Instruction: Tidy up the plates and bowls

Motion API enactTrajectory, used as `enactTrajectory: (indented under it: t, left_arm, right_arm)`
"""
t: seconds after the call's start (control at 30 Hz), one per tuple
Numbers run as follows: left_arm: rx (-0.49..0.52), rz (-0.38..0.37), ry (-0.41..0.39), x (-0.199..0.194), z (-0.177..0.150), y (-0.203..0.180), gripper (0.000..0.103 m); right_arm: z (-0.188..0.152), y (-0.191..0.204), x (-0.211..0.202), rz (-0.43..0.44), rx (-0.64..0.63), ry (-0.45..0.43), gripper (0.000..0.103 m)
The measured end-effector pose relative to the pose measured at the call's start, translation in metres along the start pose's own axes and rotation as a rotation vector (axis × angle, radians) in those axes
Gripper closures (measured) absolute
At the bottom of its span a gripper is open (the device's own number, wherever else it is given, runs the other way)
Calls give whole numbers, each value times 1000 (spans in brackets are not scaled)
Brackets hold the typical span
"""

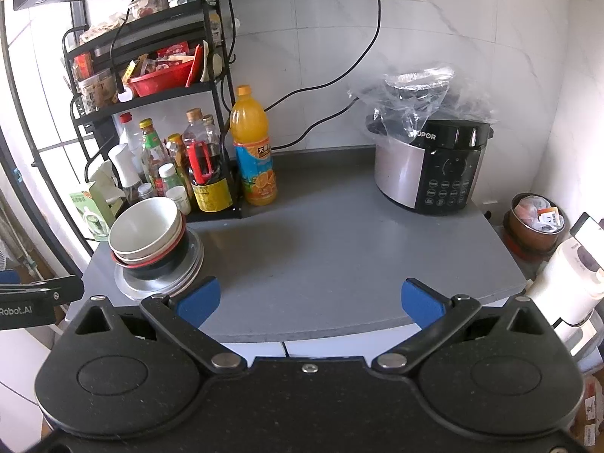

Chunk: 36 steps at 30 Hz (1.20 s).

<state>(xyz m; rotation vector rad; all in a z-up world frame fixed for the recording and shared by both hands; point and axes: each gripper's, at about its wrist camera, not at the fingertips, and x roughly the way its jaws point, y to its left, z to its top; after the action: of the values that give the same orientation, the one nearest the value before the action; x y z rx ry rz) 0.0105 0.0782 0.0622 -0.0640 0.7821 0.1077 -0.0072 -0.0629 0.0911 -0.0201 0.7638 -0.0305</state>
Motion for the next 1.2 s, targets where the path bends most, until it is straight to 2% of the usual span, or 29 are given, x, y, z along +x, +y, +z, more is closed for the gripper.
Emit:
enactTrajectory:
  t: [1.2]
  left_arm:
    - [24,-19,2,7,2,-10,0]
  right_arm:
    - [4,-1,9,19,-1,26,0]
